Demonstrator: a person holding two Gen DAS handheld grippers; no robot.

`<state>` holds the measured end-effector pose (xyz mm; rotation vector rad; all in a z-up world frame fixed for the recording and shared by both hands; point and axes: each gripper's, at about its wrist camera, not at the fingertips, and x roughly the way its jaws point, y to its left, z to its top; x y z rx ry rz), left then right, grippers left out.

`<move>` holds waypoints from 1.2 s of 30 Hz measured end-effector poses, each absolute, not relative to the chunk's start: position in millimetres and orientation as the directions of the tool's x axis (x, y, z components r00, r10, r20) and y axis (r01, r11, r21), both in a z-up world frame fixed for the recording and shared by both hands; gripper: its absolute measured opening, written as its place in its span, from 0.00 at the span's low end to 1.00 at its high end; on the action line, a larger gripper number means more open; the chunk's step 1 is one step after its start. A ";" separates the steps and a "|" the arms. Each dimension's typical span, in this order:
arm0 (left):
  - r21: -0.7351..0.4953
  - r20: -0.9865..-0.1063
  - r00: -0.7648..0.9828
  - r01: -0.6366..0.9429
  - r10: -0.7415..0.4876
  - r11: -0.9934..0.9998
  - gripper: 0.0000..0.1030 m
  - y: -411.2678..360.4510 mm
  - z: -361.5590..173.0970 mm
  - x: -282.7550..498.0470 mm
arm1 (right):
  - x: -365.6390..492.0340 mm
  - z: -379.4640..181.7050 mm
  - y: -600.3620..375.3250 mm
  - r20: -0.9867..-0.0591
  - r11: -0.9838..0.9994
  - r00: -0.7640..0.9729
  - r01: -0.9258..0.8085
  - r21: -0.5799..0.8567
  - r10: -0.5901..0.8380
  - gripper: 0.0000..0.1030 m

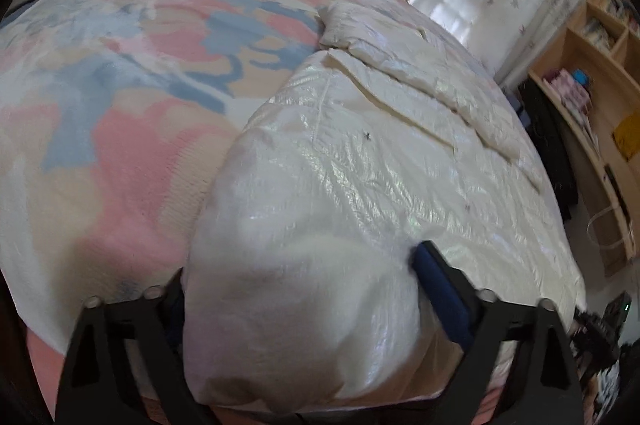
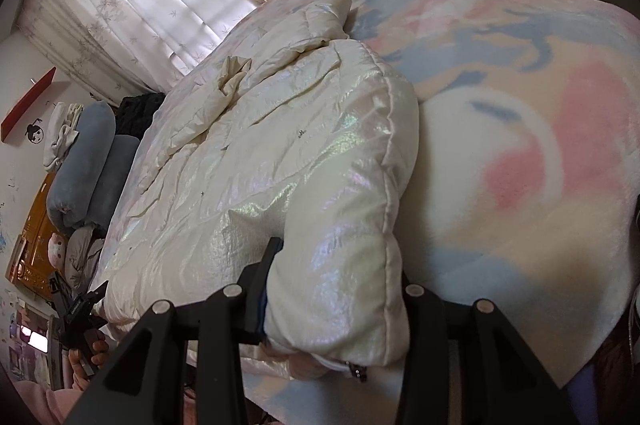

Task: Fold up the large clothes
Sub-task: 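Grasp the jacket side edge with the left tool while the right tool grasps beside it, then lift the held edge with both tools and fold it over the jacket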

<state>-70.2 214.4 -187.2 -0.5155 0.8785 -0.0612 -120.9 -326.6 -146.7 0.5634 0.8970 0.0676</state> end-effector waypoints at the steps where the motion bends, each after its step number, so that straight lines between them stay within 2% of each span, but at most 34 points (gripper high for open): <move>1: -0.469 -0.712 0.651 -0.163 -0.263 0.868 0.64 216.7 -186.8 -70.4 | -120.6 -146.5 -327.4 -0.721 0.852 0.631 0.176 0.492 0.286 0.40; 2: -0.492 -0.701 0.659 -0.171 -0.272 0.853 0.50 218.9 -186.2 -70.6 | -120.1 -146.4 -327.5 -0.724 0.852 0.627 0.178 0.492 0.287 0.40; 3: -0.519 -0.689 0.664 -0.171 -0.292 0.837 0.43 219.7 -185.2 -70.0 | -119.3 -145.7 -327.2 -0.727 0.853 0.625 0.182 0.490 0.285 0.39; 4: -0.538 -0.680 0.665 -0.166 -0.309 0.827 0.31 219.5 -184.5 -69.5 | -119.0 -145.0 -326.3 -0.729 0.854 0.624 0.185 0.486 0.280 0.37; 5: -0.546 -0.675 0.666 -0.164 -0.316 0.822 0.25 217.8 -182.0 -68.6 | -118.4 -143.8 -324.7 -0.734 0.859 0.623 0.188 0.476 0.271 0.37; 7: -0.514 -0.690 0.667 -0.178 -0.280 0.839 0.21 210.6 -174.4 -67.0 | -117.8 -140.0 -320.8 -0.742 0.872 0.623 0.191 0.451 0.247 0.34; 11: -0.439 -0.721 0.665 -0.220 -0.195 0.871 0.18 197.7 -155.4 -67.8 | -118.8 -122.4 -313.0 -0.739 0.891 0.648 0.204 0.404 0.186 0.25; 14: -0.448 -0.708 0.680 -0.224 -0.190 0.865 0.18 197.4 -138.6 -73.8 | -122.2 -102.8 -312.6 -0.698 0.881 0.694 0.206 0.425 0.175 0.23; 19: -0.474 -0.670 0.715 -0.204 -0.200 0.857 0.17 194.9 -108.1 -89.5 | -129.6 -65.9 -311.8 -0.611 0.862 0.771 0.178 0.474 0.177 0.22; 29: -0.498 -0.643 0.737 -0.195 -0.209 0.845 0.17 207.2 -65.0 -120.9 | -150.0 -13.4 -307.3 -0.500 0.867 0.850 0.114 0.486 0.168 0.22; 36: -0.539 -0.643 0.730 -0.216 -0.232 0.814 0.17 219.0 -62.8 -107.2 | -146.8 -6.0 -312.1 -0.474 0.861 0.865 0.111 0.496 0.162 0.22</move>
